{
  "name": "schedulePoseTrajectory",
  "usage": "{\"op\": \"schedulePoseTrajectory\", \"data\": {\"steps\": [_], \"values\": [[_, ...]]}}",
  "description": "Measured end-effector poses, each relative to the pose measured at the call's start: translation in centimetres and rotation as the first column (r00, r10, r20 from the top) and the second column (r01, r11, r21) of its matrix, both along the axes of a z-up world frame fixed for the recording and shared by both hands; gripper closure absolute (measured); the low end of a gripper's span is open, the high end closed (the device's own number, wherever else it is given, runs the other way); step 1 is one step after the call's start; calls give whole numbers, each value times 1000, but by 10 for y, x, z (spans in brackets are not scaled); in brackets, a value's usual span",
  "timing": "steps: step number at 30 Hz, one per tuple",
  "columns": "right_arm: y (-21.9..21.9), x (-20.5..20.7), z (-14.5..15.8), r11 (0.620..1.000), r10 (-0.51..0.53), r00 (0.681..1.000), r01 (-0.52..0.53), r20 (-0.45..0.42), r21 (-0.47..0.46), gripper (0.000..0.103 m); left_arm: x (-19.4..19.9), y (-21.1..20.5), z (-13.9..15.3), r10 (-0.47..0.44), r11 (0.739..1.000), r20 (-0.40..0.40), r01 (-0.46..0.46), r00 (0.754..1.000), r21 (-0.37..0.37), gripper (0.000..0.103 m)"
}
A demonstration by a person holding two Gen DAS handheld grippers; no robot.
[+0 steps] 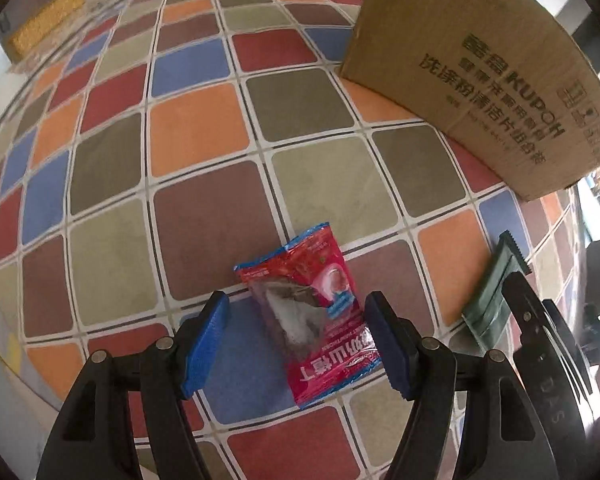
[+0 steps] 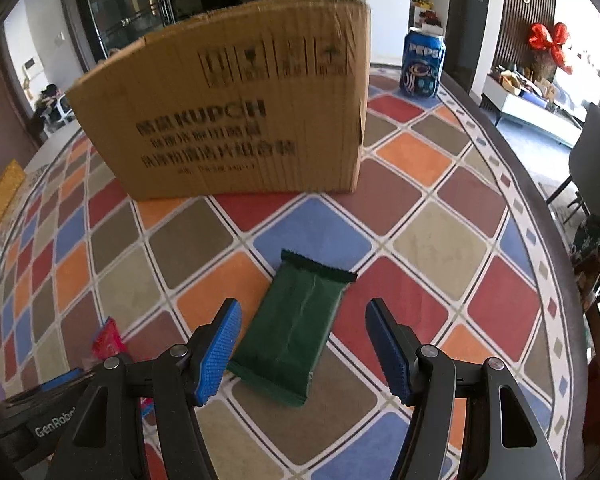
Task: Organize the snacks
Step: 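Grasp the red-and-white bag with the left tool while the right tool grasps the green bar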
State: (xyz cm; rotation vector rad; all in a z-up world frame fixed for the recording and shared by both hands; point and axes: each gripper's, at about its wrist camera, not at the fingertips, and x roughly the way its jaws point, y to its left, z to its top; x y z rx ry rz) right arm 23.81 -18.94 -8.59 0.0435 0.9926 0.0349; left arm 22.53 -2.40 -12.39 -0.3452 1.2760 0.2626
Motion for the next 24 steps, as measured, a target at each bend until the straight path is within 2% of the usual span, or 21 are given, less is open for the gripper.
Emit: {"op": "schedulePoseTrajectory", "data": {"steps": [5, 12, 13, 16, 17, 18, 21, 24], "values": [[0, 3, -9, 1000, -4, 1000, 4, -23, 0, 38, -2, -25, -5, -100, 989, -15, 102, 995, 112, 33], [5, 8, -19, 1000, 12, 999, -12, -42, -10, 38, -13, -25, -6, -69, 993, 16, 67, 997, 96, 33], [7, 8, -21, 1000, 19, 999, -20, -42, -14, 38, -14, -23, -5, -67, 994, 28, 64, 997, 93, 36], [9, 8, -26, 999, 26, 999, -27, -47, -21, 38, -11, -24, 0, -103, 991, 65, 97, 993, 92, 56], [11, 8, -27, 999, 30, 999, -31, -41, -30, 38, -9, -25, 0, -120, 989, 69, 113, 990, 96, 59], [13, 7, -27, 999, 33, 999, -35, -39, -37, 38, -7, -26, 2, -139, 986, 76, 131, 987, 106, 59], [15, 5, -25, 998, 42, 999, -43, -24, -40, 51, -8, -27, 3, -164, 981, 86, 153, 983, 117, 60], [15, 4, -24, 998, 48, 999, -49, -17, -32, 55, -8, -29, 4, -188, 977, 93, 177, 978, 119, 60]]}}
